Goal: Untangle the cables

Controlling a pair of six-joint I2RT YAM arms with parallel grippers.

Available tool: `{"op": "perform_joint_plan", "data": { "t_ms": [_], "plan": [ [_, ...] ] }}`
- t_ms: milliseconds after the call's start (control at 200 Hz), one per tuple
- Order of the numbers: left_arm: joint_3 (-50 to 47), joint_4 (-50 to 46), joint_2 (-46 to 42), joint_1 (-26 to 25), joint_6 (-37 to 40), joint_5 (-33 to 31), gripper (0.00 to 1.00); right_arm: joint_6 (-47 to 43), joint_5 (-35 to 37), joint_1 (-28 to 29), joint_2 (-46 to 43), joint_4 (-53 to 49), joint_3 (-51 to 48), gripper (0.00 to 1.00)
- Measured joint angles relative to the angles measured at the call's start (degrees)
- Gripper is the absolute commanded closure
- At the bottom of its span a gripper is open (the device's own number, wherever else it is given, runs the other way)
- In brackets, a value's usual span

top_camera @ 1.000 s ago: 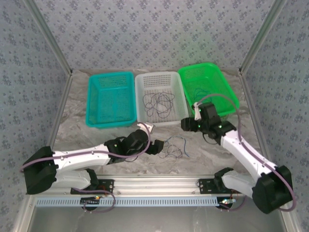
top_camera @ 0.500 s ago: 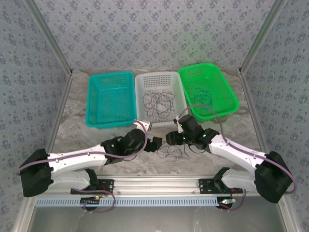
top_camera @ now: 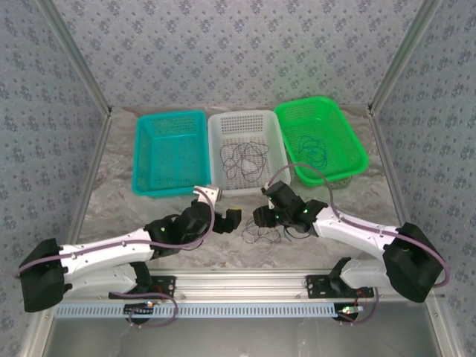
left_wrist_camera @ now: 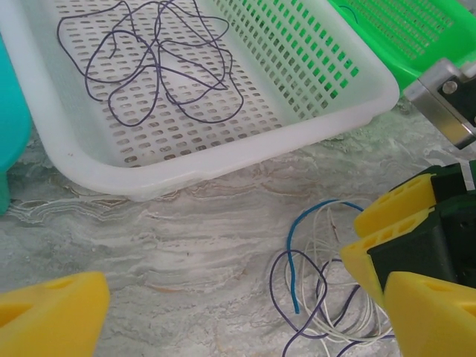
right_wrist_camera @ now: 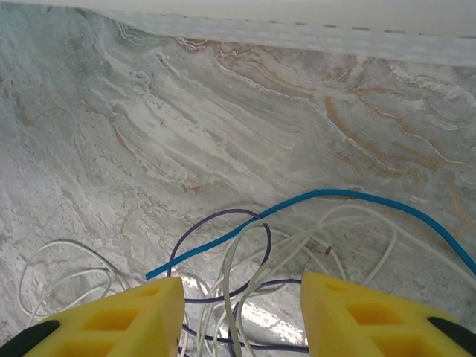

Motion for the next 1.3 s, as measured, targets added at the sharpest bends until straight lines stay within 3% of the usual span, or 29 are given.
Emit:
{"op": "perform_joint_plan", "data": {
  "t_ms": [225, 350, 450, 605, 839, 1299],
  "plan": [
    [-0.5, -0.1, -1.0, 0.0, -0.4, -1.0, 0.01, 0.6, 0.5, 1.4, 1.6, 0.0, 0.0, 0.66],
    [-0.5, -0.3, -1.0, 0.0, -0.5, -1.0, 0.01, 1.4, 1.8, 2.3, 1.7, -0.3, 0.0, 0.81],
    [-0.7, -0.3, -1.0, 0.0, -0.5, -0.9, 0.01, 2.5, 4.2, 2.7, 1.3, -1.0, -0.1, 1.00],
    [-0.7, -0.3, -1.0, 0.0, 0.0, -0.8, 0.00, 2.7, 8.4, 3.6, -4.7, -2.3, -0.8, 1.00],
    [-0.7, -0.2, -0.9, 0.0, 1.3, -0.6, 0.01, -0.3, 7.8, 4.6, -18.4, -1.8, -0.4, 1.00],
    [-0.7, 3.6, 4.2, 0.0, 5.2, 5.4, 0.01, -3.8, 3.3, 4.7, -27.1, -4.1, 6.0, 1.00]
  ]
}}
